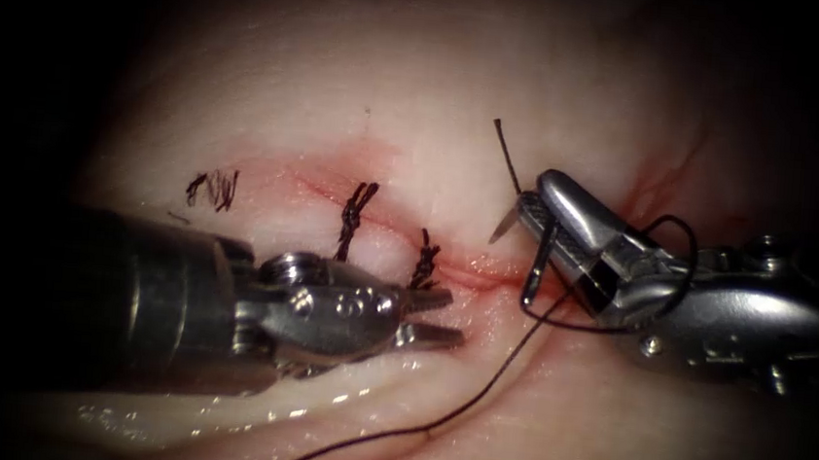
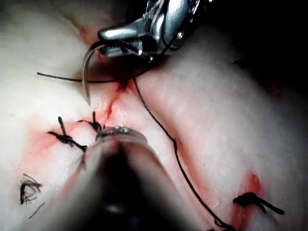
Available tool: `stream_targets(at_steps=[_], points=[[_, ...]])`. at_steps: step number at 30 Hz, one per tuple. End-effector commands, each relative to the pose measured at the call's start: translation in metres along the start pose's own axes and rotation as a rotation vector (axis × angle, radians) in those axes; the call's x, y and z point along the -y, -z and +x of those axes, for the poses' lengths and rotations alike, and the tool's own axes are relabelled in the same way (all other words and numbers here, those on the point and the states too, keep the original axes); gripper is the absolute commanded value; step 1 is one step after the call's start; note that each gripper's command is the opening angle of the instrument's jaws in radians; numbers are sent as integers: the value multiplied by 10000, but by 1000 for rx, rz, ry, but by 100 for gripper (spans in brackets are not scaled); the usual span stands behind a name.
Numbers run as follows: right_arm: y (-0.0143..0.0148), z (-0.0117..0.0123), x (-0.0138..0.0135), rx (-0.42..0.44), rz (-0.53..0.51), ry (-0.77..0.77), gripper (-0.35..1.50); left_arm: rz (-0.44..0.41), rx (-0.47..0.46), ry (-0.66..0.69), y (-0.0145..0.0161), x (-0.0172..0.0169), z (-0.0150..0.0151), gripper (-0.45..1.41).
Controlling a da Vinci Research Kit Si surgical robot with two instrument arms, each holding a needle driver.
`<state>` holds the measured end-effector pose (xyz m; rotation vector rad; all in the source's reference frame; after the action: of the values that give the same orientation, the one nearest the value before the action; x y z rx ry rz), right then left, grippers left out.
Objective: Wound Closure
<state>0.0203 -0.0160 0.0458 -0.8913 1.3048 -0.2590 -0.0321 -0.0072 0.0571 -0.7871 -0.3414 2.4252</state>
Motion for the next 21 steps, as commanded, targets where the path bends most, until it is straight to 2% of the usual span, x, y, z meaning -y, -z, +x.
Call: stream_targets(at_steps=[1,15,21], points=[[-9,-4,13,4,6,9,-35,0,-1,0,-7,0,2,26],[-5,-27,83,47,103,106,-35,-6,0,0,-3,2,3,27],[1,-36,106,62,133,80,-35,-9,0,-1,-1,4,3,27]])
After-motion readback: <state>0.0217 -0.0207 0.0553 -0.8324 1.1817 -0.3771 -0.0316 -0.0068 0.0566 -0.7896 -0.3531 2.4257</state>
